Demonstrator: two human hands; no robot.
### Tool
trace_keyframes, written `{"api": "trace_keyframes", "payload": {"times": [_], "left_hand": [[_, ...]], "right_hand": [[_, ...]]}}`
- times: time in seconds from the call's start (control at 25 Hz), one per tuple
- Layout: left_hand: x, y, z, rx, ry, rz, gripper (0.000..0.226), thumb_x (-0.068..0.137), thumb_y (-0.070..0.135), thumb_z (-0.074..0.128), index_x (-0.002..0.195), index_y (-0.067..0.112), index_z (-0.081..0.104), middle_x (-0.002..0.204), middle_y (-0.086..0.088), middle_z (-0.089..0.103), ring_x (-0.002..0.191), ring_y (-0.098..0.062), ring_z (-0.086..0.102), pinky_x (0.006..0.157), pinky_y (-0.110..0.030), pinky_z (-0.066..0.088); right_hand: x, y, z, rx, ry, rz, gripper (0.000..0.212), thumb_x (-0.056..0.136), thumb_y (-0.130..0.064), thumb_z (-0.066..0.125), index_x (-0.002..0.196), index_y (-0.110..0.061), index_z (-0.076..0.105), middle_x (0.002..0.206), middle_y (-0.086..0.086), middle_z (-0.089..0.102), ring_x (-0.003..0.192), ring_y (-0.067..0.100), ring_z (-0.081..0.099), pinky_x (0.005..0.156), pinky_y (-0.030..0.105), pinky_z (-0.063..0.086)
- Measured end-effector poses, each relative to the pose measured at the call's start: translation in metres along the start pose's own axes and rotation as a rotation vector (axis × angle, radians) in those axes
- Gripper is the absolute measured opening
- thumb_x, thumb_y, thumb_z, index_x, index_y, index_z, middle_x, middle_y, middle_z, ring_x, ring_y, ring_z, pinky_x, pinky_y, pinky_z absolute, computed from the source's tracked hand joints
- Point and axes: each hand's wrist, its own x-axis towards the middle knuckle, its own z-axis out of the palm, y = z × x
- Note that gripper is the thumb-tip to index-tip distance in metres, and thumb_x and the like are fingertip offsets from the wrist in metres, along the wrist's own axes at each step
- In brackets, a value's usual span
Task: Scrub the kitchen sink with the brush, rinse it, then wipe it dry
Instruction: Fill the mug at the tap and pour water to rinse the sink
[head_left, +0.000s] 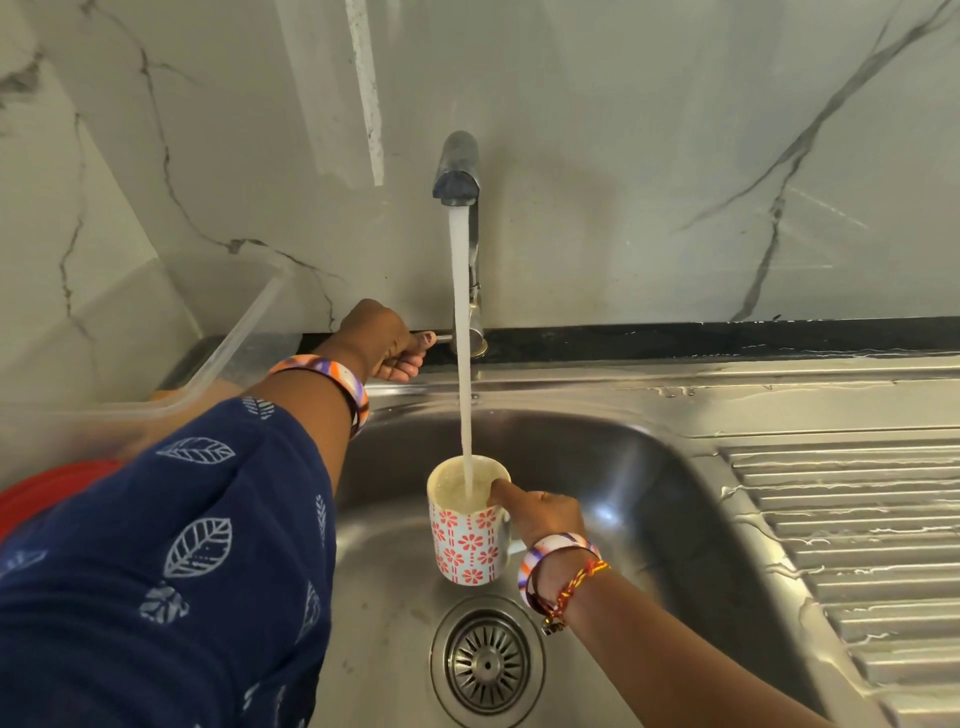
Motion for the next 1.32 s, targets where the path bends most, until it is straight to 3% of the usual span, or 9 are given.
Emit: {"api": "trace_keyframes", "payload": {"times": [0.12, 0.28, 0.56, 0.72, 0.92, 1.04, 1.16, 1.24, 1.32], "left_hand": [[0.001, -0.001, 0.0, -0.009, 0.034, -0.002, 0.03, 0.093, 0.02, 0.056, 0.069, 0.002, 0.054, 0.037, -0.005, 0.055, 0.031, -0.011, 0.052, 0.032, -0.014, 0.045], [-0.003, 0.0, 0.001, -0.026, -0.009, 0.01, 0.033, 0.096, 0.018, 0.05, 0.067, 0.003, 0.05, 0.061, -0.007, 0.048, 0.053, -0.013, 0.045, 0.032, -0.012, 0.04], [-0.016, 0.027, -0.004, 0.11, 0.113, 0.122, 0.025, 0.093, 0.011, 0.059, 0.07, 0.001, 0.055, 0.065, -0.01, 0.053, 0.054, -0.015, 0.049, 0.049, -0.019, 0.046], [-0.022, 0.061, 0.006, 0.227, 0.161, 0.29, 0.016, 0.089, 0.011, 0.063, 0.095, -0.004, 0.064, 0.098, -0.023, 0.069, 0.066, -0.027, 0.064, 0.058, -0.026, 0.056], [-0.031, 0.03, 0.03, 0.131, 0.459, 0.342, 0.03, 0.085, 0.021, 0.067, 0.098, -0.006, 0.063, 0.096, -0.02, 0.066, 0.086, -0.032, 0.064, 0.068, -0.031, 0.051], [-0.051, -0.003, 0.084, 0.198, 0.576, 0.524, 0.04, 0.089, 0.021, 0.057, 0.123, -0.001, 0.051, 0.128, -0.025, 0.05, 0.116, -0.038, 0.05, 0.093, -0.039, 0.042], [-0.061, -0.012, 0.138, 0.421, 0.475, 0.647, 0.071, 0.096, 0.029, 0.047, 0.15, 0.002, 0.01, 0.153, -0.031, -0.005, 0.144, -0.041, 0.006, 0.117, -0.037, 0.014], [-0.064, -0.012, 0.164, 0.482, 0.449, 0.773, 0.076, 0.099, 0.031, 0.039, 0.147, 0.0, -0.01, 0.149, -0.029, -0.024, 0.142, -0.036, -0.019, 0.115, -0.031, -0.007], [-0.062, -0.009, 0.184, 0.488, 0.322, 0.907, 0.071, 0.1, 0.026, 0.039, 0.148, 0.001, -0.006, 0.154, -0.023, -0.017, 0.144, -0.033, -0.015, 0.113, -0.028, -0.008]], "right_hand": [[0.001, 0.007, 0.001, -0.038, 0.003, -0.012, 0.025, 0.077, -0.035, 0.071, 0.065, -0.015, 0.06, 0.066, -0.003, 0.059, 0.061, 0.011, 0.052, 0.056, 0.022, 0.037], [-0.003, 0.006, 0.0, -0.005, -0.008, 0.013, 0.023, 0.079, -0.033, 0.07, 0.069, -0.015, 0.059, 0.068, -0.002, 0.058, 0.062, 0.011, 0.05, 0.059, 0.023, 0.037], [-0.034, -0.055, -0.015, 0.018, -0.099, -0.188, 0.034, 0.076, -0.03, 0.069, 0.051, -0.014, 0.054, 0.059, 0.004, 0.057, 0.06, 0.016, 0.049, 0.053, 0.021, 0.033], [-0.056, -0.094, -0.038, 0.111, -0.119, -0.236, 0.029, 0.079, -0.028, 0.07, 0.061, -0.01, 0.056, 0.059, 0.002, 0.053, 0.059, 0.015, 0.047, 0.05, 0.021, 0.033], [-0.059, -0.121, -0.098, 0.09, 0.032, -0.32, 0.034, 0.078, -0.025, 0.072, 0.055, -0.012, 0.051, 0.034, -0.007, 0.046, 0.031, 0.004, 0.041, 0.034, 0.016, 0.032], [-0.054, -0.134, -0.146, 0.04, 0.172, -0.408, 0.031, 0.078, -0.022, 0.073, 0.057, -0.014, 0.052, 0.034, -0.01, 0.047, 0.029, 0.002, 0.04, 0.029, 0.01, 0.027], [-0.041, -0.145, -0.183, -0.081, 0.287, -0.439, 0.019, 0.074, -0.022, 0.074, 0.068, -0.011, 0.061, 0.076, 0.006, 0.063, 0.067, 0.019, 0.056, 0.06, 0.021, 0.044], [-0.029, -0.152, -0.197, -0.251, 0.338, -0.435, 0.018, 0.073, -0.022, 0.075, 0.075, -0.008, 0.064, 0.084, 0.011, 0.065, 0.082, 0.026, 0.059, 0.074, 0.032, 0.045], [-0.018, -0.16, -0.202, -0.391, 0.348, -0.415, 0.025, 0.073, -0.025, 0.075, 0.082, -0.004, 0.066, 0.088, 0.014, 0.066, 0.085, 0.029, 0.06, 0.077, 0.033, 0.047]]}}
